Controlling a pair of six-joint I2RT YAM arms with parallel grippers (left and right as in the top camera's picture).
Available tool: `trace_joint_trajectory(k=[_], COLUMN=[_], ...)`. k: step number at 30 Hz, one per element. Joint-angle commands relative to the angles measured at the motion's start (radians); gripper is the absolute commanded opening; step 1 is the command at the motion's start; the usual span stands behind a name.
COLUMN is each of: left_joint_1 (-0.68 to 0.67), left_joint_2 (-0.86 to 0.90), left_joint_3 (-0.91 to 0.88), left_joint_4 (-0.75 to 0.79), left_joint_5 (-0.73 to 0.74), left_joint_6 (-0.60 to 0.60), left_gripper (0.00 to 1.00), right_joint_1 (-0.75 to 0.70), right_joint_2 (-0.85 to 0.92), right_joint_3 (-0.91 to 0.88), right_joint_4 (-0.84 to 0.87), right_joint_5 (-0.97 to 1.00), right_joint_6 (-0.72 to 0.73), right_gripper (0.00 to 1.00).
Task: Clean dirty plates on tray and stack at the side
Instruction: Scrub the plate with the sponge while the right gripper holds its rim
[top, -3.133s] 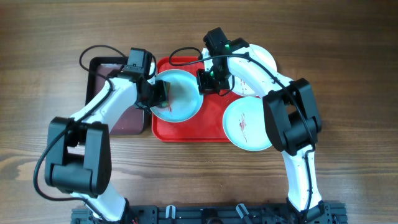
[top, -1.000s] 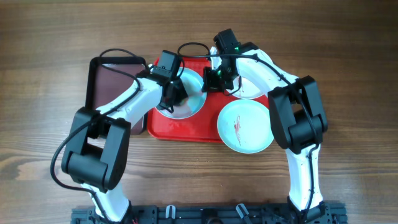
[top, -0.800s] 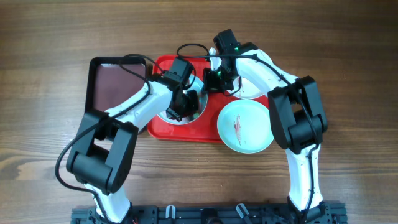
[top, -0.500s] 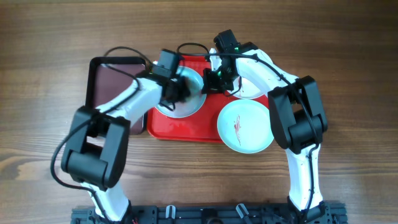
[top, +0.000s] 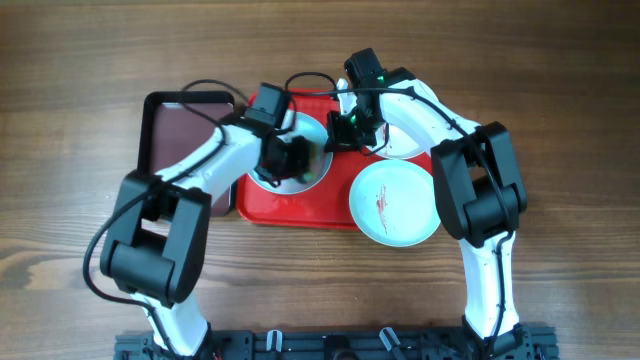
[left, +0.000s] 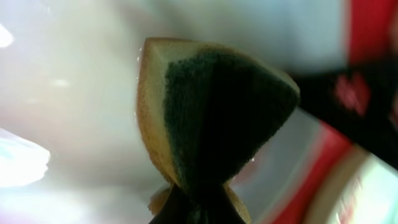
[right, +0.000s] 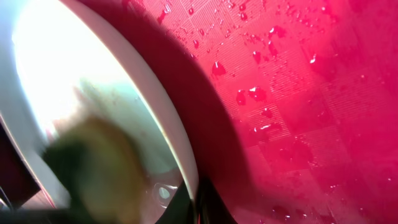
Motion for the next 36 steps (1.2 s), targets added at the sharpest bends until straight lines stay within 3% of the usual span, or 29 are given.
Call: trace_joint_trajectory(k=[1, 2, 6, 11, 18, 21, 23, 30, 36], left_joint_1=[-0.013, -0.003, 0.057, 0.08, 0.011, -0.031, -0.05, -0.033, 0.048], left_joint_2=[0.019, 0.019, 0.019, 0.019, 0.019, 0.019, 0.019, 0.019, 0.019], left_joint_3=[-0.008, -0.008, -0.008, -0.008, -0.01, -0.01, -0.01, -0.01, -0.01], left_joint_4=[0.038, 0.062, 0.175, 0.097, -0.167, -0.148, -0.094, 0.153, 0.116], left_joint_5=[0.113, 0.094, -0.132, -0.272, -0.188, 0.036, 0.105, 0.071, -0.256], left_joint_6=[0.126, 0.114, -0.125, -0.354, -0.335, -0.19, -0.18, -0.233, -0.404], left_gripper=[0.04, 0.04, 0.04, 0.04, 0.04, 0.04, 0.04, 0.04, 0.04], right_joint_1=[0.0, 0.0, 0.0, 0.0, -0.002, -0.002, -0.002, -0.002, -0.002], right_joint_2=[0.037, 0.037, 0.037, 0.037, 0.037, 0.037, 0.037, 0.037, 0.037], right_joint_3=[-0.038, -0.038, -0.038, -0.038, -0.038, -0.038, -0.038, -0.038, -0.038], right_joint_4=[-0.011, -0.011, -0.01, -0.01, -0.002, -0.002, -0.002, -0.002, -0.002], right_joint_5=[0.037, 0.038, 0.038, 0.038, 0.038, 0.038, 0.038, 0.038, 0.038], right_joint_6=[-0.01, -0.011, -0.012, -0.014, -0.016, -0.016, -0.016, -0.016, -0.016], right_gripper=[0.04, 0.04, 0.04, 0.04, 0.04, 0.04, 0.04, 0.04, 0.04])
